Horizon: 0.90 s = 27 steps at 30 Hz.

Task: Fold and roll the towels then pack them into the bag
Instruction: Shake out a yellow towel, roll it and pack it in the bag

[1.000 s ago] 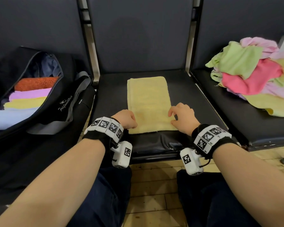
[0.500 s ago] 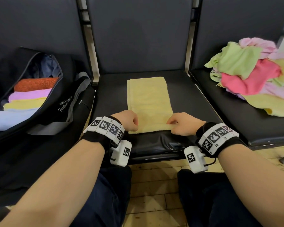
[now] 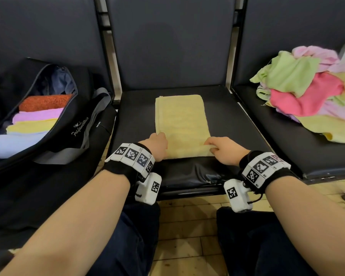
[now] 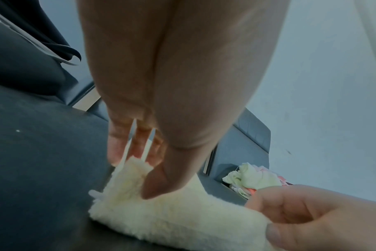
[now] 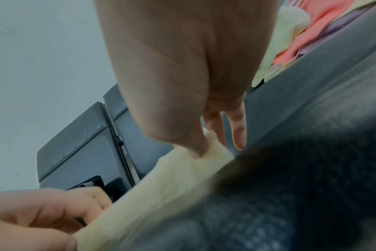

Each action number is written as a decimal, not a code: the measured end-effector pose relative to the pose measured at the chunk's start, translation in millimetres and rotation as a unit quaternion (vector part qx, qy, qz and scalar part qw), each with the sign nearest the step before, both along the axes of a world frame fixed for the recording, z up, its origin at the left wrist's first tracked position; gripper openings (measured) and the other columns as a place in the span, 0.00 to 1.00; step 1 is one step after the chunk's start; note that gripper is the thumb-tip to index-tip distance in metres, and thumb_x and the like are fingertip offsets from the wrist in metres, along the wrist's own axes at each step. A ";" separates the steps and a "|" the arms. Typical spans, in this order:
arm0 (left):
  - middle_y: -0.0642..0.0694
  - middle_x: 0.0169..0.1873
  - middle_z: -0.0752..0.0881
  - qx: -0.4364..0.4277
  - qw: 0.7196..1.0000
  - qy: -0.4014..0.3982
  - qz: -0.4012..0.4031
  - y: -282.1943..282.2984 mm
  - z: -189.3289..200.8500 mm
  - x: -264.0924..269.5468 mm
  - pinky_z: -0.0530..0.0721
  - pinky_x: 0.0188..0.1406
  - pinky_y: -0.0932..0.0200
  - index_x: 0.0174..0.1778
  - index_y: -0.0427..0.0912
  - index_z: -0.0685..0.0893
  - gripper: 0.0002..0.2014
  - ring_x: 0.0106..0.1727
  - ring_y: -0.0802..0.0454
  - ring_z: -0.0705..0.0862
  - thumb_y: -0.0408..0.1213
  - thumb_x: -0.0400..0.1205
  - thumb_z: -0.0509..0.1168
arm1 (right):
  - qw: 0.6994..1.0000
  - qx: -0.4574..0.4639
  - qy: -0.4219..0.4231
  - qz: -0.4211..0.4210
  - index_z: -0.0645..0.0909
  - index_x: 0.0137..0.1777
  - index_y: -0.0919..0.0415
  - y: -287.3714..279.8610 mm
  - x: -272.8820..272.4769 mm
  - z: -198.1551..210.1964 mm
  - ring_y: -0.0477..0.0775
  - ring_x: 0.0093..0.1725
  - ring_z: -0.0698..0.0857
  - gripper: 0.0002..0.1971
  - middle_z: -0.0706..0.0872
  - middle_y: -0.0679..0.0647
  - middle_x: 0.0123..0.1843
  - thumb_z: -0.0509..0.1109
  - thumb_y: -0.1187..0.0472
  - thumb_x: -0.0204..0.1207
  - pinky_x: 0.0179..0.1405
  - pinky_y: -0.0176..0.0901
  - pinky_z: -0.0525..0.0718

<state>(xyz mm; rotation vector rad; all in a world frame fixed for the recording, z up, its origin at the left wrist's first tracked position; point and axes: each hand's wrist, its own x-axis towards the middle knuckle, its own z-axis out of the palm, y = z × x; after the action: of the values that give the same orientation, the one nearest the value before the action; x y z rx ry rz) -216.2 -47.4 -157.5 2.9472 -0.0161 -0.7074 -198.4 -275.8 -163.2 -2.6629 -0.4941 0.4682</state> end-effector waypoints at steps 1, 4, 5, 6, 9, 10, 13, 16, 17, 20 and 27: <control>0.42 0.68 0.73 -0.005 1.000 0.003 -0.010 0.3 1.3 0.7 0.76 0.63 0.49 0.68 0.39 0.75 0.16 0.65 0.42 0.76 0.36 0.85 0.57 | 1.000 0.009 0.008 -0.006 0.74 0.71 0.59 -0.5 0.3 -0.1 0.58 0.55 0.80 0.17 0.80 0.59 0.61 0.54 0.67 0.85 0.51 0.41 0.74; 0.43 0.67 0.78 -0.040 0.999 0.007 -0.028 2.2 9.9 0.2 0.75 0.58 0.56 0.70 0.40 0.76 0.17 0.63 0.46 0.79 0.38 0.87 0.55 | 0.998 0.042 0.031 -0.031 0.73 0.71 0.58 -2.0 1.2 0.5 0.55 0.50 0.78 0.17 0.78 0.57 0.56 0.52 0.67 0.86 0.47 0.42 0.72; 0.43 0.66 0.79 -0.053 0.998 0.007 -0.028 2.8 12.2 -0.7 0.75 0.55 0.58 0.71 0.41 0.75 0.17 0.59 0.47 0.80 0.39 0.87 0.55 | 0.998 0.049 0.032 -0.037 0.73 0.71 0.59 -2.3 1.9 0.6 0.55 0.51 0.77 0.18 0.78 0.57 0.56 0.51 0.67 0.86 0.48 0.42 0.71; 0.44 0.65 0.79 -0.065 0.998 0.007 -0.023 3.6 14.2 -1.6 0.74 0.53 0.59 0.71 0.42 0.75 0.17 0.56 0.49 0.79 0.40 0.87 0.54 | 0.997 0.054 0.027 -0.039 0.73 0.71 0.60 -2.7 2.2 0.8 0.55 0.51 0.76 0.18 0.77 0.56 0.55 0.51 0.67 0.85 0.49 0.41 0.71; 0.44 0.57 0.81 -0.091 0.996 0.015 0.004 3.9 15.4 -1.5 0.74 0.50 0.59 0.66 0.40 0.77 0.16 0.51 0.51 0.78 0.40 0.87 0.52 | 0.997 0.063 0.013 -0.047 0.73 0.69 0.61 -4.1 2.7 0.5 0.51 0.45 0.76 0.17 0.77 0.52 0.47 0.51 0.68 0.85 0.42 0.40 0.72; 0.43 0.55 0.81 -0.105 0.994 0.021 0.020 3.3 14.1 -0.6 0.77 0.48 0.58 0.61 0.39 0.78 0.14 0.48 0.49 0.79 0.39 0.87 0.51 | 0.997 0.062 0.011 -0.052 0.73 0.68 0.61 -5.1 3.6 -0.2 0.48 0.41 0.76 0.16 0.77 0.50 0.45 0.51 0.67 0.85 0.38 0.38 0.72; 0.40 0.45 0.80 -0.145 0.986 0.043 0.066 -0.3 11.0 -0.2 0.82 0.42 0.58 0.48 0.37 0.76 0.11 0.43 0.45 0.84 0.38 0.86 0.52 | 0.997 0.041 0.006 -0.065 0.73 0.68 0.62 -6.7 8.6 -3.0 0.52 0.45 0.78 0.15 0.78 0.54 0.51 0.55 0.66 0.83 0.42 0.40 0.73; 0.38 0.47 0.84 -0.134 0.988 0.045 0.069 -3.7 9.3 0.9 0.84 0.47 0.55 0.47 0.36 0.77 0.11 0.47 0.42 0.86 0.39 0.85 0.54 | 0.997 0.012 -0.021 -0.071 0.73 0.66 0.62 -6.4 10.9 -6.2 0.56 0.54 0.78 0.14 0.76 0.56 0.58 0.60 0.64 0.81 0.54 0.46 0.77; 0.40 0.47 0.84 -0.123 0.990 0.037 0.063 -4.1 8.7 0.9 0.83 0.47 0.55 0.47 0.38 0.78 0.10 0.47 0.43 0.85 0.40 0.85 0.55 | 0.996 0.000 -0.048 -0.071 0.74 0.64 0.60 -5.9 11.0 -6.9 0.58 0.56 0.78 0.13 0.76 0.55 0.59 0.63 0.63 0.79 0.57 0.49 0.78; 0.45 0.53 0.80 -0.108 0.992 -0.003 0.060 -2.7 3.8 1.2 0.80 0.51 0.55 0.52 0.44 0.76 0.06 0.52 0.47 0.82 0.40 0.83 0.59 | 0.991 0.013 -0.118 -0.064 0.78 0.52 0.56 -2.1 8.9 -5.6 0.58 0.53 0.79 0.07 0.77 0.52 0.52 0.66 0.66 0.75 0.54 0.50 0.79; 0.46 0.58 0.75 -0.126 0.987 -0.089 0.046 -3.5 4.7 1.6 0.83 0.56 0.52 0.38 0.56 0.84 0.16 0.56 0.45 0.79 0.28 0.79 0.60 | 0.996 -0.027 -0.072 -0.035 0.90 0.53 0.56 0.6 0.4 9.6 0.57 0.54 0.86 0.15 0.89 0.52 0.55 0.62 0.64 0.77 0.60 0.47 0.83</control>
<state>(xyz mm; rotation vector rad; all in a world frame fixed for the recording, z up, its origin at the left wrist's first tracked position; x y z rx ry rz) -214.6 -50.9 -152.8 2.7371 0.0133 -0.3943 -197.9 -275.2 -153.6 -2.7696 -0.4319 0.2750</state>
